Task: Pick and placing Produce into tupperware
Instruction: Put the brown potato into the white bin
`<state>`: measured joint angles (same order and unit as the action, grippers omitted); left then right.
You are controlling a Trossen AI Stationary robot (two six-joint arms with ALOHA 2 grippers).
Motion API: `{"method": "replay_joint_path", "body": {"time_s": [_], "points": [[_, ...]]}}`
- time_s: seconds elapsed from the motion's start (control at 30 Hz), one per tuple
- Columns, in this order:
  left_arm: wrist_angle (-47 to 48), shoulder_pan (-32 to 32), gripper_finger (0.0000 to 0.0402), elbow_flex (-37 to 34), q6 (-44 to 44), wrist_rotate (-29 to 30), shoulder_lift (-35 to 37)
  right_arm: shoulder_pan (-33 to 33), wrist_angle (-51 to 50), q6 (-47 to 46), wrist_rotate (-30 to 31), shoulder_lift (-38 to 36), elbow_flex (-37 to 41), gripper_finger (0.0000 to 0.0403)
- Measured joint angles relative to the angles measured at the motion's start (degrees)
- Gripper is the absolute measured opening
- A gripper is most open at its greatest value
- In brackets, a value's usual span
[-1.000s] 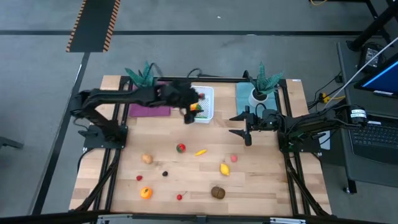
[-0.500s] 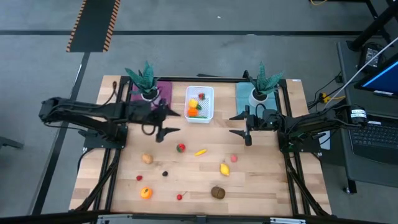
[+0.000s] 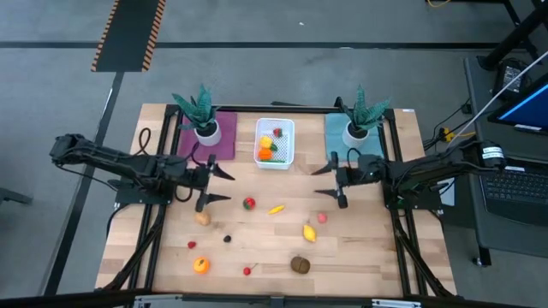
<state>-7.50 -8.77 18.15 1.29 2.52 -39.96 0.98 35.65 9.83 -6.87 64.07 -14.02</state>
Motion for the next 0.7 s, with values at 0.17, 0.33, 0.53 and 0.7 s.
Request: {"method": "replay_joint_path", "body": {"time_s": [0.17, 0.33, 0.53, 0.7], "points": [[-0.7, -2.0, 0.0290, -0.7, 0.1, 0.0, 0.3, -5.6, -22.8, 2.6, 8.8, 0.0, -9.2, 0.0278], [-1.5, -3.0, 0.0290, -0.7, 0.1, 0.0, 0.3, -8.6, -32.5, 2.2, 13.8, 0.0, -16.1, 0.0278], [-1.3, -3.4, 0.0290, -0.7, 0.1, 0.0, 0.3, -9.2, -32.5, 2.4, 13.9, 0.0, -18.8, 0.0278], [0.0, -3.4, 0.0290, -0.3, 0.1, 0.0, 0.3, -9.2, -32.2, 2.3, 16.0, 0.0, -18.7, 0.0278]]}}
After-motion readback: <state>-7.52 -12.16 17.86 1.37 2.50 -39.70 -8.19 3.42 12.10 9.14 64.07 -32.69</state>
